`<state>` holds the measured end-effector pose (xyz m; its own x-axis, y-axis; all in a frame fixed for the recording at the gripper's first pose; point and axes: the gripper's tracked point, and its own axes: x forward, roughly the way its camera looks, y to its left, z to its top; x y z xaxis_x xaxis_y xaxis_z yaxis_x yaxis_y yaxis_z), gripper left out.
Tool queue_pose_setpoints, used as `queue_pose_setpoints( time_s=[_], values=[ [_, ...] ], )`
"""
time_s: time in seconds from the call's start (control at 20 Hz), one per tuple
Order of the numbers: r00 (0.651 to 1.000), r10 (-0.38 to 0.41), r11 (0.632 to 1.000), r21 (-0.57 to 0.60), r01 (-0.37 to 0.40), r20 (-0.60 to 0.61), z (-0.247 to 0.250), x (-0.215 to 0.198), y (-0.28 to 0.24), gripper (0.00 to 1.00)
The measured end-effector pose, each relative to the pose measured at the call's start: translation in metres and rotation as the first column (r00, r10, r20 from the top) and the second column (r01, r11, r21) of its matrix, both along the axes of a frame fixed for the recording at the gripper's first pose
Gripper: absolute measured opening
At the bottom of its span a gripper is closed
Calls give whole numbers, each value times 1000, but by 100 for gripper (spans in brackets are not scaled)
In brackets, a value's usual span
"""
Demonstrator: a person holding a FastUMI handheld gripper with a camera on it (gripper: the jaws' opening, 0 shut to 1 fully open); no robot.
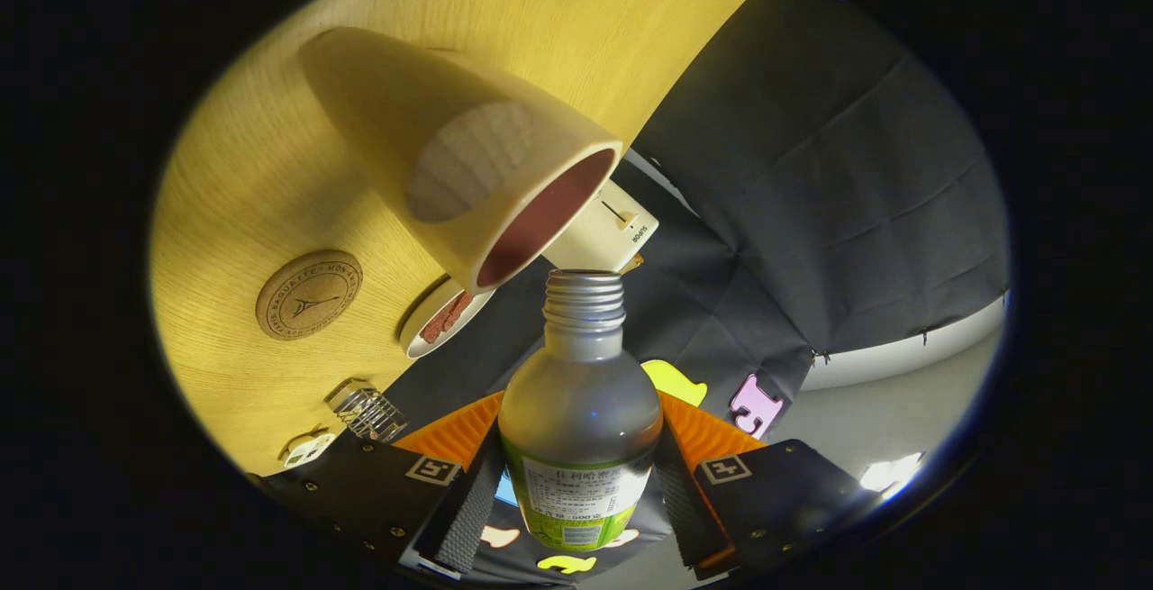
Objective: Take the bottle from table, then pour the juice into the cup, finally place the bottle on the coaster
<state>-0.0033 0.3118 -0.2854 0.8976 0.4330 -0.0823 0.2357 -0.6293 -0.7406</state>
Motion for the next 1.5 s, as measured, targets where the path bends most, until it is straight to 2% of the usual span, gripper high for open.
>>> queue_pose_setpoints(
  time_s=[0.65, 0.9, 1.05, 1.3, 1.4, 1.5],
  values=[
    [998, -13, 995, 101, 20, -69, -10, 1, -2, 81],
    [994, -30, 977, 207, 51, -102, -7, 4, -4, 81],
    [990, -24, 943, 325, 69, -139, -3, 1, -2, 81],
    [986, 0, 864, 496, 84, -168, 7, 1, 1, 81],
    [985, 8, 822, 562, 91, -171, 13, 4, -2, 81],
    [981, 6, 763, 635, 121, -194, 16, 7, -8, 81]
  ],
)
